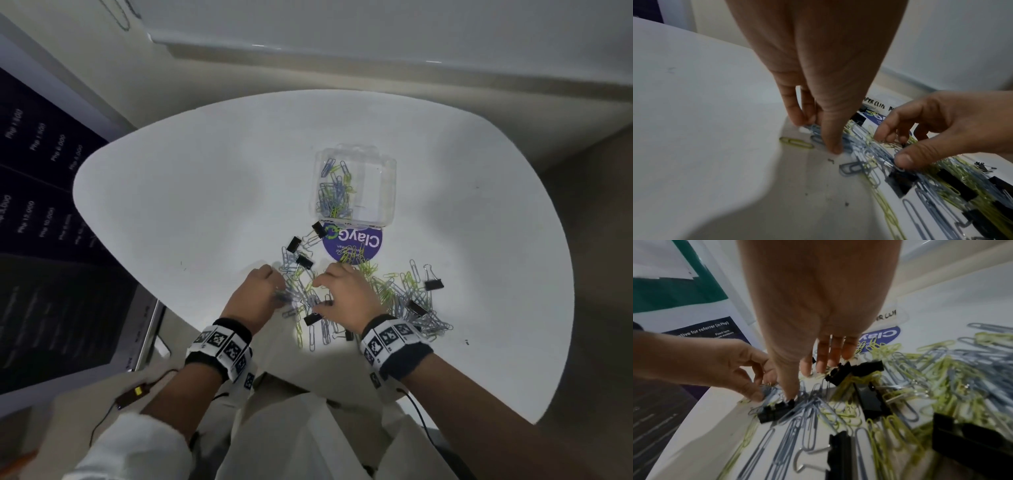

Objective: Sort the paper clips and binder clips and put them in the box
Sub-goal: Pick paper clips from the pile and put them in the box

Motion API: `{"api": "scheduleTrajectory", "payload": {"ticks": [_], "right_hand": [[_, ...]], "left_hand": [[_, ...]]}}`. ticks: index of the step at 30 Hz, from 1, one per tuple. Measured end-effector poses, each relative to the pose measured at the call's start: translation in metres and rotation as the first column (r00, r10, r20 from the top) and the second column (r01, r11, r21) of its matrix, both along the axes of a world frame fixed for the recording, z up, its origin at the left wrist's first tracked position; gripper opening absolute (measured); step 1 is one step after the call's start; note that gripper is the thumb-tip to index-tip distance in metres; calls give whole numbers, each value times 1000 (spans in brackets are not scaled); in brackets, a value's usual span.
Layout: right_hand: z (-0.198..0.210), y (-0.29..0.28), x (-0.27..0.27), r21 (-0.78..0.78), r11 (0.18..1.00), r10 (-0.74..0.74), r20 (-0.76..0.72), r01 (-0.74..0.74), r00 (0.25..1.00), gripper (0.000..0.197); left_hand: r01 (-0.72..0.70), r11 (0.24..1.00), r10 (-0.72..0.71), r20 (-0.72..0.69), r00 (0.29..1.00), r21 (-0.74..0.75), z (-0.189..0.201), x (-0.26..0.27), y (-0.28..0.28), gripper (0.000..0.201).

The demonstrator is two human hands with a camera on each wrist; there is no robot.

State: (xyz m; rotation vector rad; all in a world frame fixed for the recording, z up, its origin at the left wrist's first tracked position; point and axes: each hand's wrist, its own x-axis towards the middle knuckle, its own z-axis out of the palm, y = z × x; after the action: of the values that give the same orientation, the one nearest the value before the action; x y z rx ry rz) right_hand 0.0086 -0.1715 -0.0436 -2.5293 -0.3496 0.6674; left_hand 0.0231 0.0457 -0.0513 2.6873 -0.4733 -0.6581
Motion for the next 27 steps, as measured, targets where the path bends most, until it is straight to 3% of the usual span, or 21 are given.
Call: {"api": "scheduleTrajectory", "payload": {"ticks": [3,6,10,14,16,18,21,24,27], "right_hand": [[-4,-1,-4,-49,998,-39,75,42,996,27],[-4,-9,-8,-82,993,-79,83,86,993,27],[2,-8,-8,67,979,-196,71,191,978,16],[-2,8,-5,61,962,-267,10,266,964,35],[-8,16,-4,7,971,-240,5,240,971,35],[-10,21,-4,-14,973,-232,36,232,972,20],[-9,24,-3,-4,967,-256,44,256,966,6],[-9,20,-1,87,941,-327,-20,327,945,7],[-8,11,1,247,835,-469,-145,491,871,10]], "left_hand": [[14,1000,-14,70,997,3,-6,-2,-3,17],[42,999,-41,115,993,-6,-7,-3,-6,17],[47,996,-39,97,995,-74,-5,-3,-10,12],[23,990,-15,57,998,-138,-5,-2,-9,9],[-46,980,48,6,999,-195,-6,-1,-9,13],[-181,951,165,-82,983,-252,-6,0,-10,21],[-391,864,333,-223,916,-318,-3,2,-11,20],[-519,756,416,-319,851,-399,-3,3,-10,20],[-576,700,439,-383,813,-421,0,6,-12,23]]}}
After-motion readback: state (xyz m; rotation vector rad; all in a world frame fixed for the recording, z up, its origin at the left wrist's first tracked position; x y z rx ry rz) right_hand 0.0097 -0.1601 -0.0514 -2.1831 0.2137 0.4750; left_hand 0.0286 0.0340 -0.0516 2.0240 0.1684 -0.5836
